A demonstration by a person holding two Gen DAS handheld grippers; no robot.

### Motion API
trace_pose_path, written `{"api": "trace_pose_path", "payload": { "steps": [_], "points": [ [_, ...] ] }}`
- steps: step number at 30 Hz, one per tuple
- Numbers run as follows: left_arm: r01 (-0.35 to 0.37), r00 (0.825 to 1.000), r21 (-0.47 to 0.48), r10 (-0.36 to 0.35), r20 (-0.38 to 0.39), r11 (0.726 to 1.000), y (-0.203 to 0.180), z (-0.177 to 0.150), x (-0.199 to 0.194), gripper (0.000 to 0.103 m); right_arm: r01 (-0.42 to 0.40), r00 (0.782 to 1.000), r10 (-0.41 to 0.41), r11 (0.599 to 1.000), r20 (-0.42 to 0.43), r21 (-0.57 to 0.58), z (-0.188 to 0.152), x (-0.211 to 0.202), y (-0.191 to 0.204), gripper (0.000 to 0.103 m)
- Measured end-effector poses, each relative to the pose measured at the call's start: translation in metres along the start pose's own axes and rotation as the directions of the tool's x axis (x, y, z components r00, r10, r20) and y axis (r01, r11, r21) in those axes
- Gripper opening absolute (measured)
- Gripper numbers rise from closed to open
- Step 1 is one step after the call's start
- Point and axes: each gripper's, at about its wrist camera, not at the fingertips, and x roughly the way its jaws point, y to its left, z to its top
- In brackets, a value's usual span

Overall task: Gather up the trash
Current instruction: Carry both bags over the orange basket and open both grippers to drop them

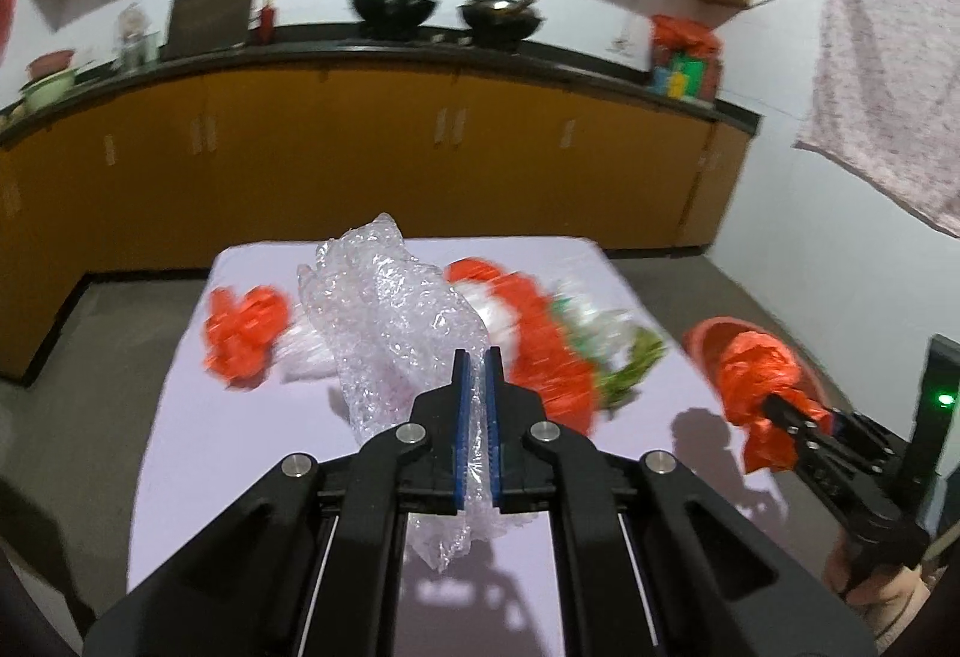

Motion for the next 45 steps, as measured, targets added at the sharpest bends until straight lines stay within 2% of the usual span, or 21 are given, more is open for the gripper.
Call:
{"api": "trace_pose_path", "payload": {
  "steps": [5,10,16,19,28,35,38,40,41,45],
  "points": [
    [0.109,0.994,0.064,-0.11,0.011,0.992,-0.052,0.017,0.008,0.005,0.06,0.998,-0.061,0.997,0.016,0.05,0.013,-0.004,-0.041,0.026],
    [0.222,0.975,0.129,-0.223,-0.008,0.966,-0.11,0.03,0.029,0.005,0.128,0.991,-0.131,0.987,0.023,0.102,0.024,-0.005,-0.089,0.026],
    [0.366,0.931,0.178,-0.36,-0.062,0.914,-0.181,0.032,0.072,0.005,0.185,0.982,-0.189,0.972,0.015,0.145,0.033,-0.001,-0.139,0.026],
    [0.407,0.913,0.184,-0.395,-0.099,0.895,-0.204,0.027,0.095,0.005,0.203,0.979,-0.206,0.964,0.003,0.171,0.033,0.005,-0.16,0.026],
    [0.48,0.875,0.211,-0.448,-0.184,0.851,-0.245,0.018,0.142,0.005,0.224,0.974,-0.224,0.949,-0.024,0.224,0.035,0.029,-0.2,0.026],
    [0.503,0.857,0.215,-0.453,-0.246,0.837,-0.261,0.005,0.167,0.005,0.219,0.976,-0.217,0.945,-0.034,0.244,0.037,0.049,-0.212,0.027],
    [0.509,0.85,0.208,-0.45,-0.274,0.835,-0.262,0.0,0.174,0.005,0.21,0.977,-0.21,0.946,-0.028,0.248,0.036,0.053,-0.214,0.032],
    [0.506,0.847,0.194,-0.443,-0.293,0.84,-0.262,-0.003,0.178,0.005,0.205,0.978,-0.206,0.947,-0.024,0.248,0.035,0.054,-0.216,0.044],
    [0.507,0.845,0.187,-0.442,-0.3,0.842,-0.26,-0.003,0.181,0.005,0.208,0.977,-0.21,0.946,-0.02,0.249,0.034,0.053,-0.217,0.046],
    [0.503,0.842,0.176,-0.434,-0.319,0.846,-0.258,-0.006,0.185,0.01,0.226,0.974,-0.227,0.94,-0.024,0.257,0.032,0.05,-0.221,0.049]
  ]
}}
